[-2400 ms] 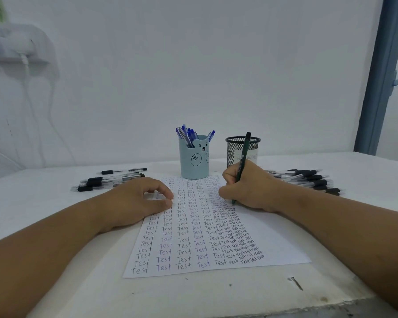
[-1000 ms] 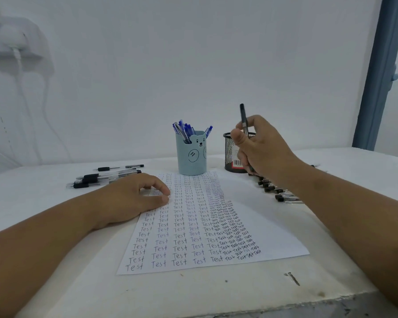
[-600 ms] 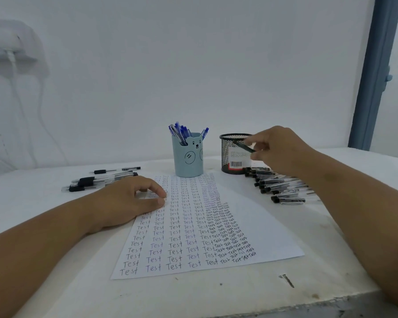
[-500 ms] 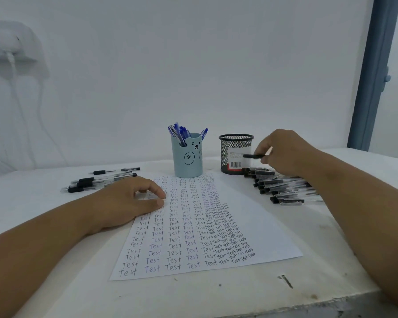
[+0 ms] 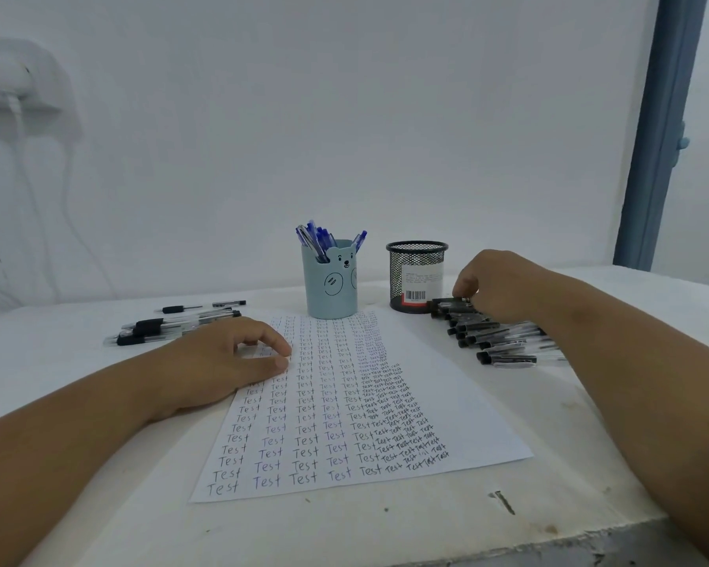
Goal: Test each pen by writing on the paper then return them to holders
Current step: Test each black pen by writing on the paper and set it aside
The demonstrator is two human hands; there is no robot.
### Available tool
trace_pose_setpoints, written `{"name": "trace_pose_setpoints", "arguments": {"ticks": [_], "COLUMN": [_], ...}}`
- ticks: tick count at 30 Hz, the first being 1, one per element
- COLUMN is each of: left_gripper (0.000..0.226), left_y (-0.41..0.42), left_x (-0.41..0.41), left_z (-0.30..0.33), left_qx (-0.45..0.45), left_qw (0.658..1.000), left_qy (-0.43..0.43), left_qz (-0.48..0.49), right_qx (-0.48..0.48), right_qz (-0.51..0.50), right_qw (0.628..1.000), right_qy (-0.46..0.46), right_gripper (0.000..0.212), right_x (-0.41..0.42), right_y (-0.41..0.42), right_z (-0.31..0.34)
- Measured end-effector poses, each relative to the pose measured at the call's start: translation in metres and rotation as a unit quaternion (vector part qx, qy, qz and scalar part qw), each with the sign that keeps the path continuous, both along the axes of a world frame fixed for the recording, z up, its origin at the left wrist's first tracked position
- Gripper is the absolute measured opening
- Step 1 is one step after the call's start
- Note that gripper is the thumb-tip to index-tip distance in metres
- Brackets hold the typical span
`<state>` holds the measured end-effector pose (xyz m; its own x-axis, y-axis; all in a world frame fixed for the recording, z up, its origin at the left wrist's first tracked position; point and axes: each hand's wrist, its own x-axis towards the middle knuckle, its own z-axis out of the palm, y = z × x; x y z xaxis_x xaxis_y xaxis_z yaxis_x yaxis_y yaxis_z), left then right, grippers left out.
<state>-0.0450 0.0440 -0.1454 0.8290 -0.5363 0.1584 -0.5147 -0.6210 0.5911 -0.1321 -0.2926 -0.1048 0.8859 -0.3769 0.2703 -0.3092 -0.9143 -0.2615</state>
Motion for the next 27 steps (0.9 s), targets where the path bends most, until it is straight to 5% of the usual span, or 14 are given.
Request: {"name": "trace_pose_setpoints", "arguments": {"ticks": [9,13,21,27], "left_gripper": [0.016,0.012,0.011,0.023], "left_y": [0.001,0.001,0.022,0.040], "left_x": [0.000,0.001,0.027,0.053], "left_z": [0.000,0.000,0.000,-0.001], "left_qx": [-0.002,-0.009,-0.076,0.070], "left_qw": [1.000,1.000,0.986,0.971], "left_qy": [0.003,-0.013,-0.125,-0.119], "left_qz": [-0.007,0.002,0.079,0.197], "right_qx": [-0.045,-0.047,-0.026,-0.037], "right_qz": [0.016,0.134,0.300,0.306], "right_qw": [0.998,0.985,0.951,0.951], "right_qy": [-0.042,-0.100,-0.065,-0.036], "right_gripper": [0.025,0.019,0.024,0.027], "right_x": [0.004,0.004,0.002,0.009], "right_y": [0.019,0.068,0.141,0.137], "right_z": [-0.002,-0.007,-0.028,-0.034]}}
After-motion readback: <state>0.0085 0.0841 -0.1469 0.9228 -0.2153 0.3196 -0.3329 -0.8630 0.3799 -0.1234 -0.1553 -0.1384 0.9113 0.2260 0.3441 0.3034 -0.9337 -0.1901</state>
